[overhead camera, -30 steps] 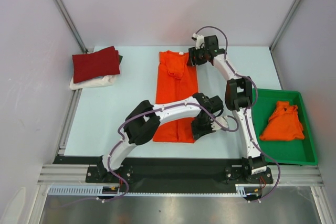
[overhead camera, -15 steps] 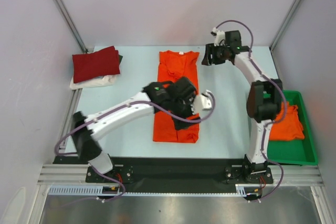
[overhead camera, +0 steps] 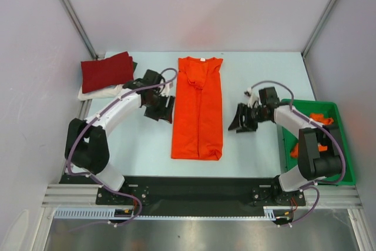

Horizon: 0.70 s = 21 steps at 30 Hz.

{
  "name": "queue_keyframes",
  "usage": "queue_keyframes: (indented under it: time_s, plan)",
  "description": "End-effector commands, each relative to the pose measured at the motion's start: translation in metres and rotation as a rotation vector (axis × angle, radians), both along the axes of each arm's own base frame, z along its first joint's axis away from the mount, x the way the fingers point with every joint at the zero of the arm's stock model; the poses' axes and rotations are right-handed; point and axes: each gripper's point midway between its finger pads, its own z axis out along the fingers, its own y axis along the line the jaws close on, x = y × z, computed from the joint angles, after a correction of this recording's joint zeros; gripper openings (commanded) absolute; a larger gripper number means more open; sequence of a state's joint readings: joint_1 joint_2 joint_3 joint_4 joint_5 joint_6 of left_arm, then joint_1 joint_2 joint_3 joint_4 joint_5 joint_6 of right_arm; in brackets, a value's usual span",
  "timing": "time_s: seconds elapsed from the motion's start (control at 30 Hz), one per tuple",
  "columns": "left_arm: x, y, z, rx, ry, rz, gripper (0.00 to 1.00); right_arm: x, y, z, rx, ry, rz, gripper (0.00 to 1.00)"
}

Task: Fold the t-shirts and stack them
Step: Fold the tshirt

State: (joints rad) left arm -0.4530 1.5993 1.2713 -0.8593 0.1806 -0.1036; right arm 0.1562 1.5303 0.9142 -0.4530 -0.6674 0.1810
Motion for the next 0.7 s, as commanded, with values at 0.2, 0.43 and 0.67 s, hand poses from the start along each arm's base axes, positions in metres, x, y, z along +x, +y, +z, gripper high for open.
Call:
queue_keyframes:
  time_s: [0.2, 0.43, 0.67]
  plan:
    - [-0.054, 0.000, -0.047, -0.252, 0.341, 0.214, 0.69, -0.068, 0.012, -0.006, 0.183, 0.241, -0.057, 0.55]
    - [-0.073, 0.003, -0.066, -0.323, 0.428, 0.305, 0.66, -0.093, 0.018, -0.023, 0.154, 0.279, -0.048, 0.55]
    - [-0.076, 0.000, -0.076, -0.344, 0.483, 0.338, 0.61, -0.103, 0.022, -0.044, 0.084, 0.325, -0.046, 0.50]
